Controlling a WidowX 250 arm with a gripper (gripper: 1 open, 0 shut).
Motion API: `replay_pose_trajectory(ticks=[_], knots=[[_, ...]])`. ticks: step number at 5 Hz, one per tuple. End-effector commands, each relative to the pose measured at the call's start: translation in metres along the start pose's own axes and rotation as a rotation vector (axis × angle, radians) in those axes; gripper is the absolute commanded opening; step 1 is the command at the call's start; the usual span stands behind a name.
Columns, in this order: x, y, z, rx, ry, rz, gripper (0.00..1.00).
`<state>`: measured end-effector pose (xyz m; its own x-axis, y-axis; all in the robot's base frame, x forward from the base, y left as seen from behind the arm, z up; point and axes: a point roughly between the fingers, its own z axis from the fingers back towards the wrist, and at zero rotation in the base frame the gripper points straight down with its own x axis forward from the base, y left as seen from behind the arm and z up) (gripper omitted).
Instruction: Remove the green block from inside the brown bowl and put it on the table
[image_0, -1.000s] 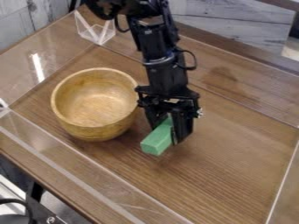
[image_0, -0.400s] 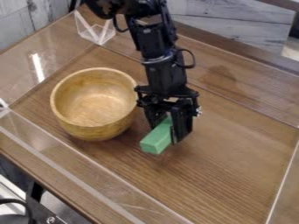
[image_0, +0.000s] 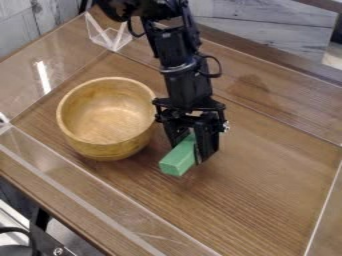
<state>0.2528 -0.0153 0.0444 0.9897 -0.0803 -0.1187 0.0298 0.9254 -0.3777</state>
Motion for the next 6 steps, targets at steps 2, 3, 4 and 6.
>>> replay_pose_trajectory(ticks=[2,3,4,6], knots=[[0.0099,0.001,0.0138,-0.002,-0.051,-0.003,0.0],[0.0102,0.0015,0.0141,-0.006,-0.05,-0.002,0.0],[0.0106,0.0019,0.0143,-0.01,-0.048,0.001,0.0],[0.0112,0.0028,0.0146,-0.018,-0.045,0.004,0.0]])
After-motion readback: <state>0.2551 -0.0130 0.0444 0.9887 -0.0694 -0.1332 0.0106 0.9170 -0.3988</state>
